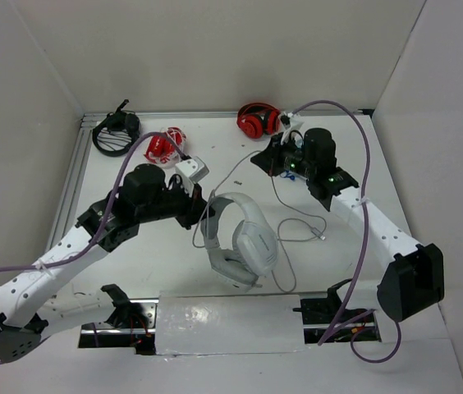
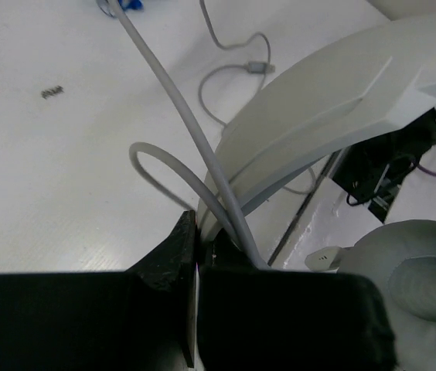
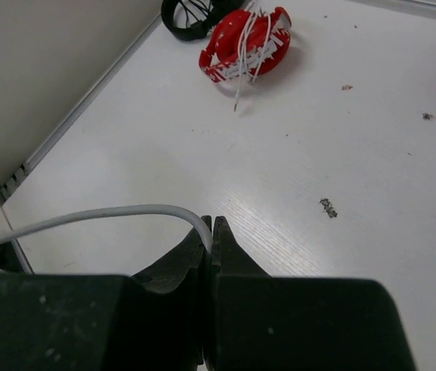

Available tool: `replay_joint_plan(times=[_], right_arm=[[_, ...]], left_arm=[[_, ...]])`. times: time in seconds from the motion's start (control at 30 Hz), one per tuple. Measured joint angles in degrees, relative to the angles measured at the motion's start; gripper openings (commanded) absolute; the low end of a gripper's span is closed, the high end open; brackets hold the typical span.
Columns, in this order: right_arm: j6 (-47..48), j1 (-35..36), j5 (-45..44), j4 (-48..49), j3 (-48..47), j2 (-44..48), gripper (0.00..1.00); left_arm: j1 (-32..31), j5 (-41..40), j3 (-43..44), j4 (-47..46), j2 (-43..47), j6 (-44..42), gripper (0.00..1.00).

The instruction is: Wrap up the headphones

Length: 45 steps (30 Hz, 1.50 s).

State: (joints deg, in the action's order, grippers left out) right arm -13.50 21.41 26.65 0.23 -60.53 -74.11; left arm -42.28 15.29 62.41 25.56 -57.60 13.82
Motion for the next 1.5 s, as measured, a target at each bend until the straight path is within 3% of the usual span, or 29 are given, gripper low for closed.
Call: replay_joint_plan(times=[0.23, 0.47, 0.57, 0.83, 1.03, 1.3, 1.5], right_arm=[[0.6, -0.2, -5.7, 4.3, 7.3, 4.6, 0.00], [5.3, 0.5, -14.2, 3.6, -6.2, 8.9, 0.00], [7.4, 1.9, -15.0, 3.7, -6.8, 13.2, 0.00], [8.6, 4.7, -18.8, 4.2, 5.4, 27.8, 0.00], [5.7, 4.0, -25.7, 2.2, 11.3, 37.0, 0.00], [4.2, 0.2, -27.1, 0.5, 9.0, 37.3, 0.00], [0.3, 0.2, -25.3, 0.5, 20.8, 40.4, 0.00]], left_arm=[[0.0, -8.0, 11.0, 3.5, -2.1, 0.1, 0.00], [-0.7, -10.8, 11.0, 5.2, -9.0, 1.5, 0.00], [-1.0, -14.3, 11.1, 7.5, -13.2, 2.8, 0.00], [-0.7, -25.0, 13.2, 13.2, -16.4, 7.5, 0.00], [4.2, -29.6, 18.6, 15.0, -21.1, 11.1, 0.00], [8.7, -27.6, 20.3, 15.8, -26.4, 10.4, 0.00], [13.7, -24.3, 26.1, 19.0, -31.0, 10.2, 0.00]])
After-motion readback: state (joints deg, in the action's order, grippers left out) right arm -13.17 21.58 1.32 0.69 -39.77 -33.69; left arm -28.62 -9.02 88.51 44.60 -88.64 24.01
